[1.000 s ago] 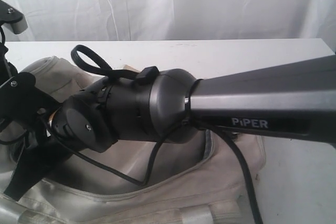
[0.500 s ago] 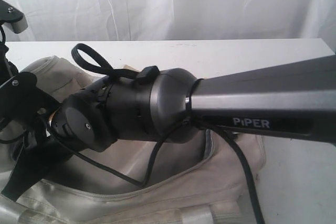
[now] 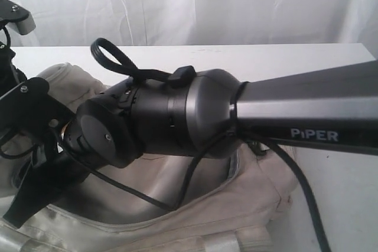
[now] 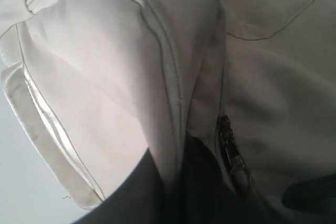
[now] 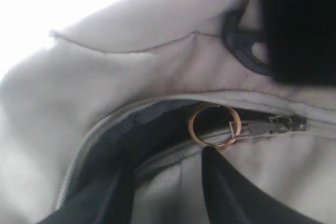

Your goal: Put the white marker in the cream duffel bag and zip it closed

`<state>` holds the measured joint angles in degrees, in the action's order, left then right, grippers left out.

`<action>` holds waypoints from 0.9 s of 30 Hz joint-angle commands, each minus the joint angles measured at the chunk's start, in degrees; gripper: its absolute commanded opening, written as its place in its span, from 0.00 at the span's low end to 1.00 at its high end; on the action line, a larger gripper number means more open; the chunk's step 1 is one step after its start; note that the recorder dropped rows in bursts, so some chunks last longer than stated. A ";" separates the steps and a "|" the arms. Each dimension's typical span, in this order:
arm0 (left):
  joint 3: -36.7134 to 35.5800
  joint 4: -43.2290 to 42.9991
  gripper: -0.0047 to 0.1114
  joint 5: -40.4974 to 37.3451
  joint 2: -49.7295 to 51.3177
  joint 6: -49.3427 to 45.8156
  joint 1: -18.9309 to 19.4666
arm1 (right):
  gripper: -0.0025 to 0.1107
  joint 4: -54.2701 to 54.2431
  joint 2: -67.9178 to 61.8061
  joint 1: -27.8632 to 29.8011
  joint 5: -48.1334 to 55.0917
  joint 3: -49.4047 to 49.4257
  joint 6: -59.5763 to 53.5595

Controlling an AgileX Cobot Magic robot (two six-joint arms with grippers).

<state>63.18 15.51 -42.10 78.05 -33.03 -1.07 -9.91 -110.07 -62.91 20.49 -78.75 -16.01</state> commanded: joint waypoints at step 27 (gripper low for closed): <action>1.54 23.18 0.04 2.90 -2.06 3.02 -0.24 | 0.37 0.78 13.30 4.94 -2.18 18.30 5.86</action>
<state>63.93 35.24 -39.77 77.02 -30.43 -1.34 -9.13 -97.71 -58.31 18.28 -60.79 -10.35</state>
